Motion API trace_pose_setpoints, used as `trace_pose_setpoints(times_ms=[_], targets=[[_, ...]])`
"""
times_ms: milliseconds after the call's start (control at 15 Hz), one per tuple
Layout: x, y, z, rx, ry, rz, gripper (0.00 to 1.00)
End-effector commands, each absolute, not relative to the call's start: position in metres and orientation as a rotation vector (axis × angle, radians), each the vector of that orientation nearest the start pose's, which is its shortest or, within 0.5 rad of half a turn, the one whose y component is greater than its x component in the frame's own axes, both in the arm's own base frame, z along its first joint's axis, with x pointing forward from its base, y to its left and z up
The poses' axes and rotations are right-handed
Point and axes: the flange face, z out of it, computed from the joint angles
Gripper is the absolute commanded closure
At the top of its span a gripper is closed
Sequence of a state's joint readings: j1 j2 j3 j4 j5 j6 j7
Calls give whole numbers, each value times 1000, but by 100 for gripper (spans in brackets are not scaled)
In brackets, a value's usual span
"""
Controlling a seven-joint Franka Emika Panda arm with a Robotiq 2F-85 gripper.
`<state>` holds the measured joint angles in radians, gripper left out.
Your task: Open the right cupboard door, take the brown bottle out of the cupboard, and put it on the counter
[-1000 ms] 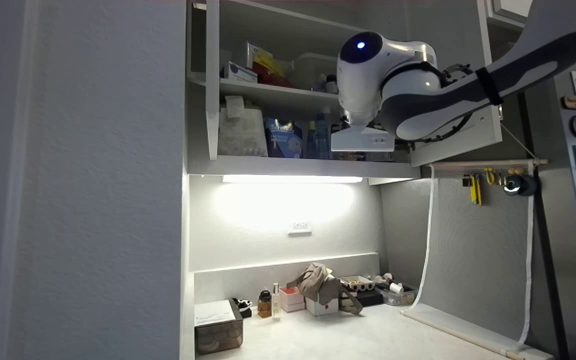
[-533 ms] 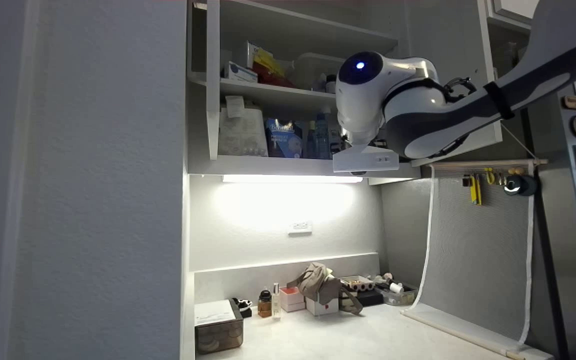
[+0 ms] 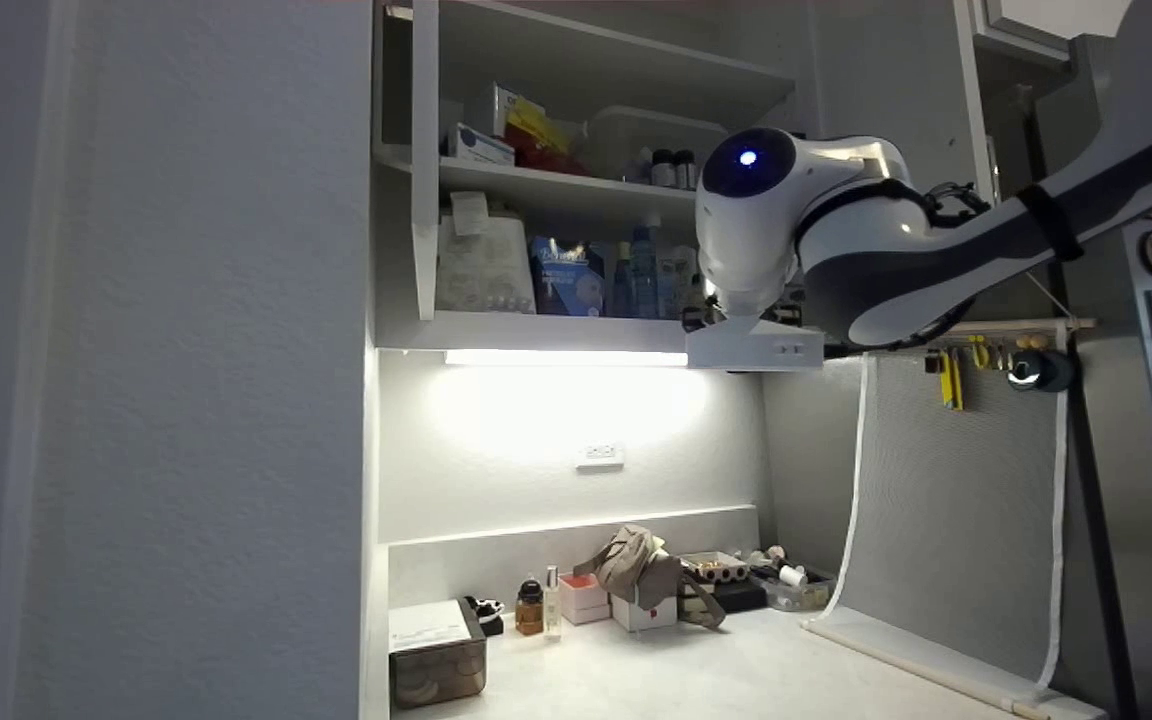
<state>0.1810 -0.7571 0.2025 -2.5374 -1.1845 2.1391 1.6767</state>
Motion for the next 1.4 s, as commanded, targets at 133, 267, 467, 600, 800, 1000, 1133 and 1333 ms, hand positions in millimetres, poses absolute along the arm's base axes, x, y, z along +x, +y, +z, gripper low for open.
trace_pose_setpoints(times_ms=[133,267,467,600,800,1000,1133,1333], targets=[[313,100,554,-2698,1201,-1958,73],[306,96,543,-2709,1215,-1942,73],[298,92,523,-2733,1231,-1919,73],[295,91,509,-2747,1254,-1902,73],[301,95,495,-2762,1275,-1881,73],[304,98,480,-2754,1302,-1881,73],[308,100,472,-2752,1312,-1886,73],[315,101,457,-2751,1324,-1889,73]])
